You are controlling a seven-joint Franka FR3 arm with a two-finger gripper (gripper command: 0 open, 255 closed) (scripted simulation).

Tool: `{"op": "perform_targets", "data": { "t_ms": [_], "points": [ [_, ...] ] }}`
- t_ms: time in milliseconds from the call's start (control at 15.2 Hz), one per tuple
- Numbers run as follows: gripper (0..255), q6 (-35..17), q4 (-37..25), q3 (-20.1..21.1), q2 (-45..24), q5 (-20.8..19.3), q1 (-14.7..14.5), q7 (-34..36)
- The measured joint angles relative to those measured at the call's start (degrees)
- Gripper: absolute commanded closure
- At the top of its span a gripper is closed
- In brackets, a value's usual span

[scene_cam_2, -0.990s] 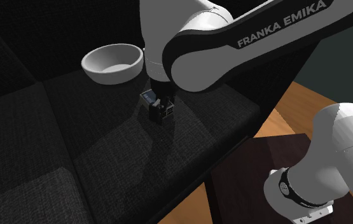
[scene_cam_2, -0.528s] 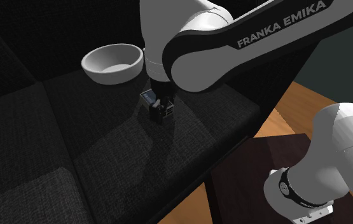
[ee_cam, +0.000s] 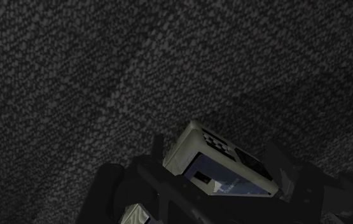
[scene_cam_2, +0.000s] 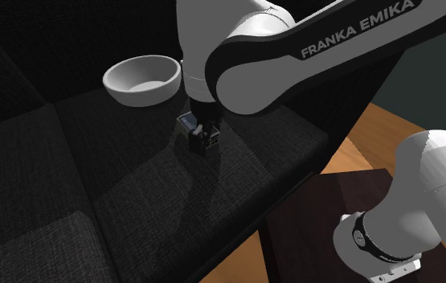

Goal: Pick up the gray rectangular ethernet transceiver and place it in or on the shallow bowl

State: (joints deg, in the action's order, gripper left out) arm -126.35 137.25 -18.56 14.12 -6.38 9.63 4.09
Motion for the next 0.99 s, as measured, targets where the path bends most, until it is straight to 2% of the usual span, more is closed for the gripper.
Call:
{"op": "perform_targets", "data": {
  "t_ms": [990],
  "points": [
    [255,11.7,-7.8,1.1,4.0,-0.3,-0.1,0.4]
  ]
}}
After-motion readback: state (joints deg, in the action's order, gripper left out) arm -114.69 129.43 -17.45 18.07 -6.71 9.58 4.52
